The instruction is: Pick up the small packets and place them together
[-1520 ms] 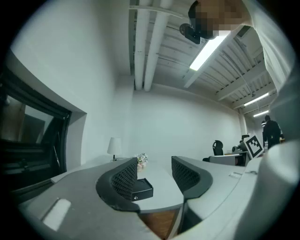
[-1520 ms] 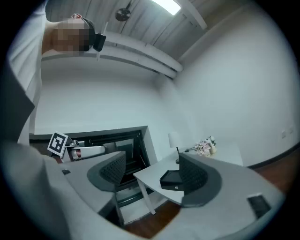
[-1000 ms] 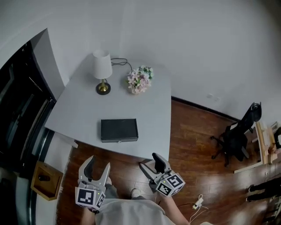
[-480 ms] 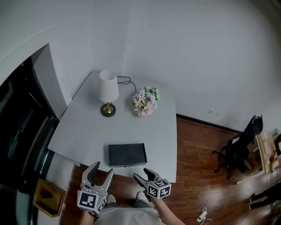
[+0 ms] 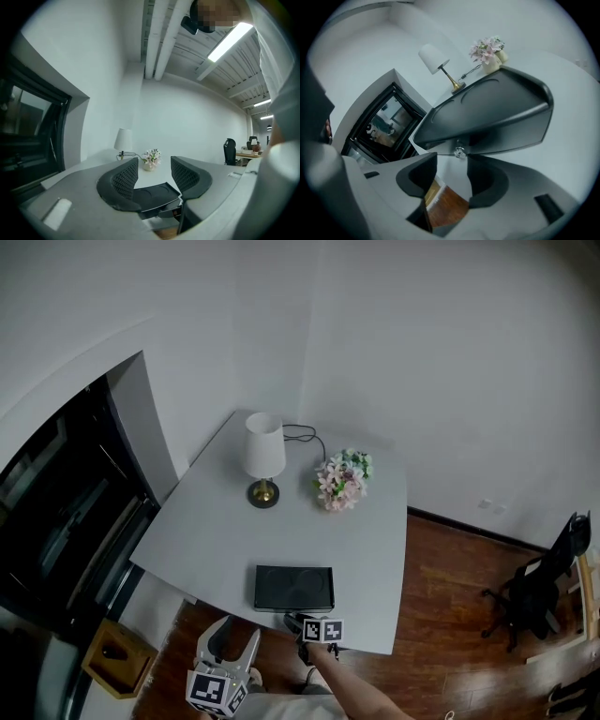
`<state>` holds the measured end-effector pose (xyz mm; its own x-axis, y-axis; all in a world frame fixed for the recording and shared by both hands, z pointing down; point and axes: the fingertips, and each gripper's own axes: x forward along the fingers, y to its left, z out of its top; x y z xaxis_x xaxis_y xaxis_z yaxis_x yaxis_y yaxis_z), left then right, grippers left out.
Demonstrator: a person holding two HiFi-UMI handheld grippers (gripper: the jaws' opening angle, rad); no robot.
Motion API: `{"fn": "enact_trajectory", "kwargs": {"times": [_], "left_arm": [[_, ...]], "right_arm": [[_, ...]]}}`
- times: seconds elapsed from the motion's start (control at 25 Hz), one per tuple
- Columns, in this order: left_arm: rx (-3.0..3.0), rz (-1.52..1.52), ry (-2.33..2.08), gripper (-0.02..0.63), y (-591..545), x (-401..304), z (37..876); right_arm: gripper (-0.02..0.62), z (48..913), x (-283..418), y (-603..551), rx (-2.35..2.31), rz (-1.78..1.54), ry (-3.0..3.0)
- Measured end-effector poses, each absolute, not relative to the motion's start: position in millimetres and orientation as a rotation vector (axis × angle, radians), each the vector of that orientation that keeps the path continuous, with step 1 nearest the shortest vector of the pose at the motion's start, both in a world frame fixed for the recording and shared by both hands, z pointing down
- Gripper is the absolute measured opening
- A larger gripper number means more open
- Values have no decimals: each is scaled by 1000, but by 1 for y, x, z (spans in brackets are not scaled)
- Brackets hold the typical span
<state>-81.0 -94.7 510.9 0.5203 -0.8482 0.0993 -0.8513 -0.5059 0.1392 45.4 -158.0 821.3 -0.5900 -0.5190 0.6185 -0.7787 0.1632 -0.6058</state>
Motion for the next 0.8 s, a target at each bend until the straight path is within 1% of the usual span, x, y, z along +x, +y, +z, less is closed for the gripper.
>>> {"fn": "enact_trajectory", "kwargs": {"times": [0.04,0.08,0.12,0.16,0.2,0.4,0.8], "left_arm": [[2577,29,-1477,227,-93,-85,511],[2568,33,-1491,227,-91,-89,512],[2559,38,-1505,227,-89,-93,512],[2548,41,-1516,227,-88,-96,513],[2536,40,-1526,227,-87,-99,515],[2508,47,-1527,227,-87,-104,524],[2533,57,-1464,227,-105,-92,532]], "right_arm": [[189,824,44,-162,1257,1415,-2160],[187,826,45,-165,1272,1431,-2138],[153,829,48,-168,1291,1438,-2111],[88,831,51,-169,1302,1436,-2091],[72,831,53,-170,1299,1430,-2085],[63,831,49,-154,1224,1376,-2094],[63,835,38,-62,1052,1428,-2038]]}}
